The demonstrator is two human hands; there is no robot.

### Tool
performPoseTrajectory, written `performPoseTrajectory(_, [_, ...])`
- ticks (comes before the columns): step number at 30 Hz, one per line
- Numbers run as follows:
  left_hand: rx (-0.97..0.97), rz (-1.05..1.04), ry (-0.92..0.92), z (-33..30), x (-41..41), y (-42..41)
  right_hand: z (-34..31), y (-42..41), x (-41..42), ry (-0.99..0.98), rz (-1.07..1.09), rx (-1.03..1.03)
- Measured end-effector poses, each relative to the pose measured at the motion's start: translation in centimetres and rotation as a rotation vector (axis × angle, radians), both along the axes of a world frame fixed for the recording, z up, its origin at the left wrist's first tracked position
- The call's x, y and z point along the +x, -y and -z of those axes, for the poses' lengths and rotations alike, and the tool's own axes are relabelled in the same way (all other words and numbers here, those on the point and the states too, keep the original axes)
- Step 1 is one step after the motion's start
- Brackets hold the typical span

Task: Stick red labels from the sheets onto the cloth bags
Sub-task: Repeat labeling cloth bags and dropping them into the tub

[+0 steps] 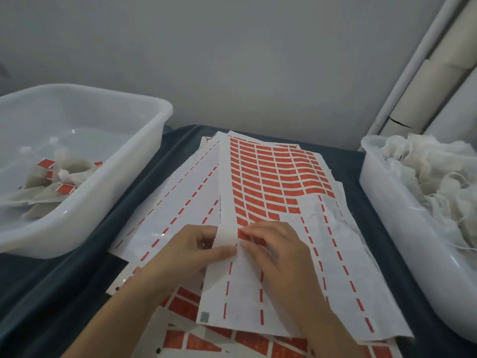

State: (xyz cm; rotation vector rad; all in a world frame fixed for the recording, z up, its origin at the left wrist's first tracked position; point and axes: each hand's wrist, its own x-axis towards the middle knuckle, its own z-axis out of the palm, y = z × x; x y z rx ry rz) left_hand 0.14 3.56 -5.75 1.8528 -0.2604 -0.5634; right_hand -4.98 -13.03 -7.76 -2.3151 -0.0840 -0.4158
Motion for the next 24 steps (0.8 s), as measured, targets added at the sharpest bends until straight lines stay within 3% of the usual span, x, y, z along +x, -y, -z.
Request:
performPoseTrajectory(8, [-0.098, 0.012, 0.220, 0.2, -0.9, 0.3, 0.4, 0.4, 0.2, 0.294, -0.006, -0.196])
performPoseTrajectory(20, [-0.058, 0.062, 0.296, 0.2, -1.0, -0.2, -0.7, 0.4, -0.2, 0.272, -0.091, -0.113])
performPoseTrajectory(24, [-0.026, 0.042, 0.312, 0.1, -1.0, -0.2, -0.6, 0.4, -0.2, 0.309, -0.086, -0.171])
